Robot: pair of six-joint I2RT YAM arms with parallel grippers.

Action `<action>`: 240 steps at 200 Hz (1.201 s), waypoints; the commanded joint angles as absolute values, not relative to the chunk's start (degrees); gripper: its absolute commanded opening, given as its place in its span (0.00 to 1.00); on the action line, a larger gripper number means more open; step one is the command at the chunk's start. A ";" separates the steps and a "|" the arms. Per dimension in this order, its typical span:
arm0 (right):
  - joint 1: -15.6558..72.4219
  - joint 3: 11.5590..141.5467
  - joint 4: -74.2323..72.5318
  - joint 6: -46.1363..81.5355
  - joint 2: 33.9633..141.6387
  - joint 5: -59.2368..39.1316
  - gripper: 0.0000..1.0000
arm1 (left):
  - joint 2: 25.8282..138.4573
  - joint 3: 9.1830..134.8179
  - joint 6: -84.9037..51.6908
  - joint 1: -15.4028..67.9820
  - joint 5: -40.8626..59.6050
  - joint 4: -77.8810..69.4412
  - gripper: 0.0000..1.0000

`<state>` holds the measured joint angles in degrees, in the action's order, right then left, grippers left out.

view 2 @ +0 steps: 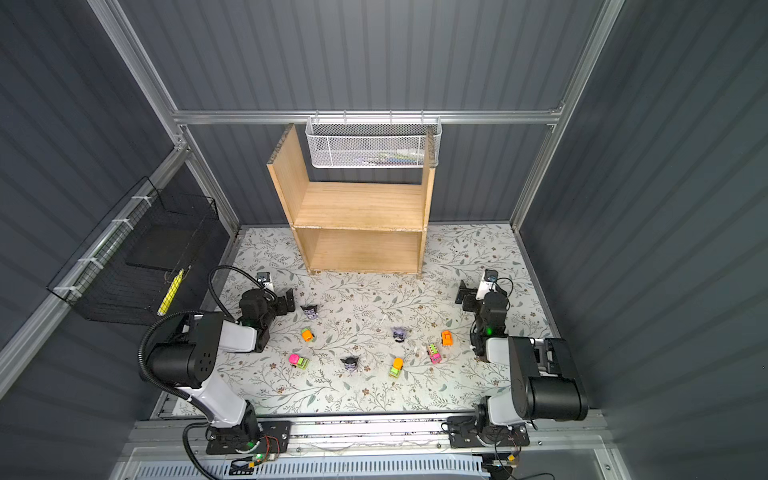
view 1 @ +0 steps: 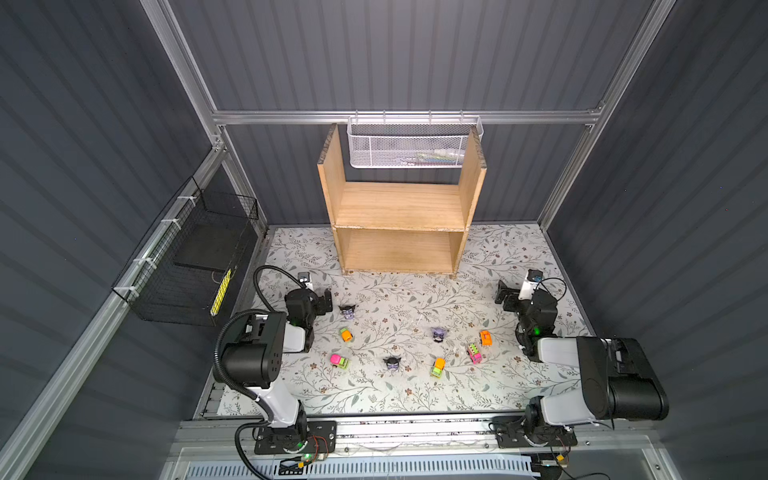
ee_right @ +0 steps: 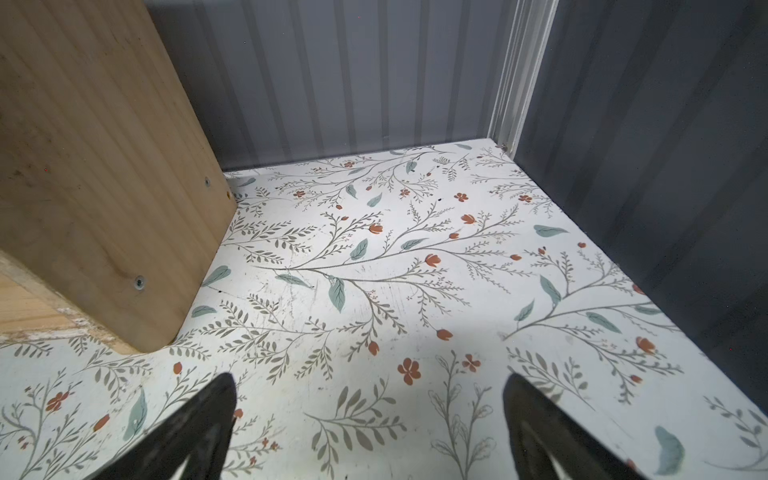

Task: Place and organize the plastic toys onto the shelf

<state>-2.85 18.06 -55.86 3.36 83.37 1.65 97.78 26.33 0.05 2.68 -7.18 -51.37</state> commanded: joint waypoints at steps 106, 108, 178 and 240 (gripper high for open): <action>-3.34 18.74 -55.58 2.90 83.59 0.60 0.99 | 98.33 27.42 1.18 2.82 -6.23 -51.24 1.00; -3.34 18.73 -55.56 2.86 83.58 0.65 0.99 | 98.34 27.42 1.17 2.84 -6.22 -51.24 1.00; -3.34 18.87 -55.55 2.90 83.74 0.68 0.99 | 98.44 27.69 1.15 2.81 -6.24 -50.97 1.00; -0.96 24.71 -37.99 3.12 75.19 8.14 0.99 | 92.18 32.52 0.25 2.81 -8.78 -37.16 0.99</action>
<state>-2.33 19.20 -50.57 3.18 81.19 2.87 97.32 27.88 0.03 2.68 -7.49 -47.57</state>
